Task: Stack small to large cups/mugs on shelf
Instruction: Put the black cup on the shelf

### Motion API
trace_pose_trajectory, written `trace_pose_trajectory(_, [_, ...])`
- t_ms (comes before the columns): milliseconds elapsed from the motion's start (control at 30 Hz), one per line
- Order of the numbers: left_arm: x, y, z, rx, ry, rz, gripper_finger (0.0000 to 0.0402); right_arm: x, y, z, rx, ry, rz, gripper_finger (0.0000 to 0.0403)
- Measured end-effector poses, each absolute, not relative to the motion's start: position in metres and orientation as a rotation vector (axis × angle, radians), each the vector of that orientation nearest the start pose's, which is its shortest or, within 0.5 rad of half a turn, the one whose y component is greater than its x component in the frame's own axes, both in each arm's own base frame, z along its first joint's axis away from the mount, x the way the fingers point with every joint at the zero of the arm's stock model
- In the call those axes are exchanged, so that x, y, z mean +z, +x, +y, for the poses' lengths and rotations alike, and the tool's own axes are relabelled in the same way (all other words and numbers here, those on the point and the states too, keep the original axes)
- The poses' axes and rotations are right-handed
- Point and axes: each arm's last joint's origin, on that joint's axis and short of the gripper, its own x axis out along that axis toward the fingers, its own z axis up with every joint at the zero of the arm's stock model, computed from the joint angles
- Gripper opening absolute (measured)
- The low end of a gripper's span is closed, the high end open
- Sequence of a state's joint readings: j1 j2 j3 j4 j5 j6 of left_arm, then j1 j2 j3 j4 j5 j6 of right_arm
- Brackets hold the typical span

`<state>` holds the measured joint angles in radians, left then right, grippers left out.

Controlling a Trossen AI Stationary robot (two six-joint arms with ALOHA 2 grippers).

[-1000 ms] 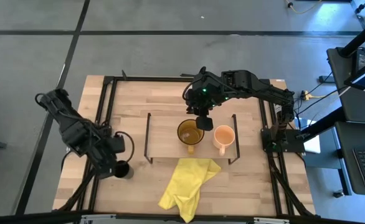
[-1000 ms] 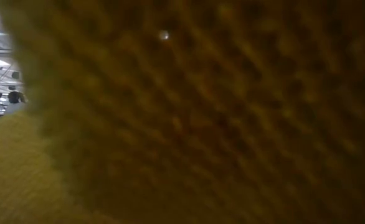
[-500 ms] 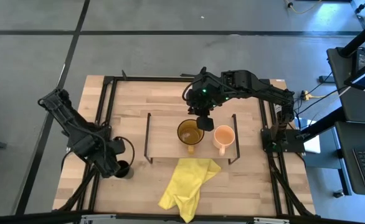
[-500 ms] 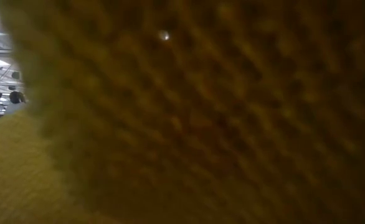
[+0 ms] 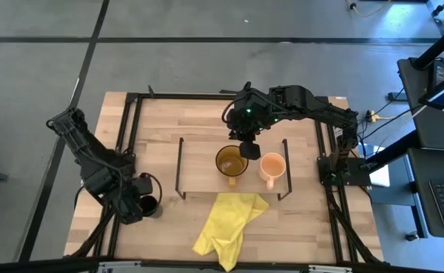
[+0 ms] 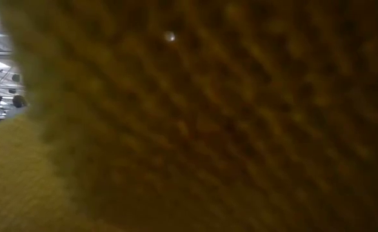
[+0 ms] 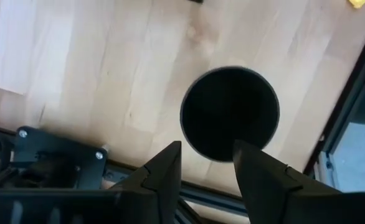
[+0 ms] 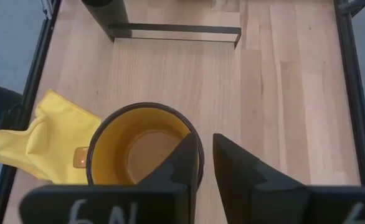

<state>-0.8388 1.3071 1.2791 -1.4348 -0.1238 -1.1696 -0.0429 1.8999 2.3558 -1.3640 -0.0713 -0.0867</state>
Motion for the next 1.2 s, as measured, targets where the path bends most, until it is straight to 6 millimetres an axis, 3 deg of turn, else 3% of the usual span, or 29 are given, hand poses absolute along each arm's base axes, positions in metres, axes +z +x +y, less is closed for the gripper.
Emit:
trace_pose_trajectory(400, [0.304, 0.141, -0.156, 0.242, -0.262, 1.379, 0.0138, 0.439, 0.358, -0.013, 0.067, -0.032, 0.904, 0.0053])
trace_pose_trajectory(1200, [0.25, 0.142, -0.156, 0.311, -0.31, 1.379, 0.0138, 0.439, 0.358, -0.013, 0.076, -0.051, 0.906, 0.0053])
